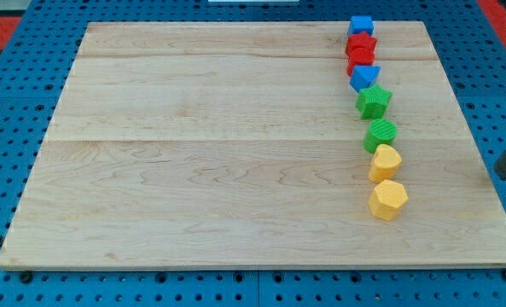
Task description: Push the green star slightly left
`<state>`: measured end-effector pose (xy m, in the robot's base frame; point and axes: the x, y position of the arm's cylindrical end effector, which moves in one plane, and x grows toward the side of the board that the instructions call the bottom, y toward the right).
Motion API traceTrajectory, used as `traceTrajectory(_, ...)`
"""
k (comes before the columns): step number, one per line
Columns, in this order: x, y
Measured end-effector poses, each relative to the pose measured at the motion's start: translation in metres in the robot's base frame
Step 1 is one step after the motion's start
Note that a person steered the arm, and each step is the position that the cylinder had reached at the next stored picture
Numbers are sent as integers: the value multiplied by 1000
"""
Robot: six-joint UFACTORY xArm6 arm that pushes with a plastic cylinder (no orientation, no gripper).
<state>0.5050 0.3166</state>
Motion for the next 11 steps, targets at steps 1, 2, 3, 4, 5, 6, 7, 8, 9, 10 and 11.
traceTrajectory(1, 0, 0)
traceTrajectory(2, -5, 0)
traceTrajectory(3, -5, -1)
traceTrajectory(4, -9, -3)
traceTrajectory(5, -30, -7)
traceTrajectory(6, -77, -34)
traceTrajectory(7, -127, -50)
traceTrajectory(8, -132, -97)
traceTrajectory(9, -131, -106)
traceTrajectory(10, -131, -106)
traceTrajectory(11, -131, -110)
